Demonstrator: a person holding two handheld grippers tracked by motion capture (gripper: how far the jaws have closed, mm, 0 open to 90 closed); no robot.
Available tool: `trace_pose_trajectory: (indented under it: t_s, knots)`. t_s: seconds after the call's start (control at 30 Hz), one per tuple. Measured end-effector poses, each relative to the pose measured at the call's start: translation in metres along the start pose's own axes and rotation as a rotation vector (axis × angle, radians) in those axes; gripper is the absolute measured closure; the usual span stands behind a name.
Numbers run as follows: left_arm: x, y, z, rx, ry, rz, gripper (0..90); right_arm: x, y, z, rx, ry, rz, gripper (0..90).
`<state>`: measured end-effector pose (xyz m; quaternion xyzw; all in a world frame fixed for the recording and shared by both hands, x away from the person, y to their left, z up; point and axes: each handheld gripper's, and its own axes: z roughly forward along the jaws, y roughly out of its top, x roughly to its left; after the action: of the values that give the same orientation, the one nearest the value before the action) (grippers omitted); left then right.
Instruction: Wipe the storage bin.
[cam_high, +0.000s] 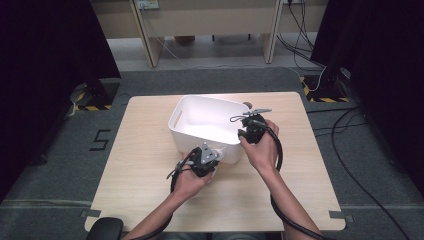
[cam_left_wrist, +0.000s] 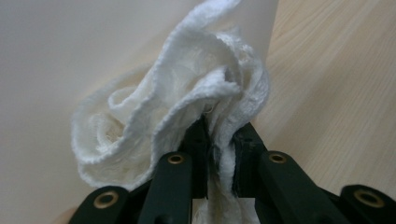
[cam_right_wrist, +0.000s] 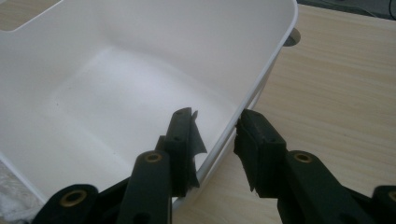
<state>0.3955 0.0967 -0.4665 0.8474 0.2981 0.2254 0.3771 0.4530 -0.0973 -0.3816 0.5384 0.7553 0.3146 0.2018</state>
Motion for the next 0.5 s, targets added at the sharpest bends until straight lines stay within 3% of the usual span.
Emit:
trace_pose_trajectory:
  t_s: [0.5]
  knots:
    - [-0.0018, -0.0066, 0.0102, 0.038, -0.010, 0.011, 79.0, 0.0002, 0.0003, 0.0001, -0.001, 0.003, -0.003, 66.0]
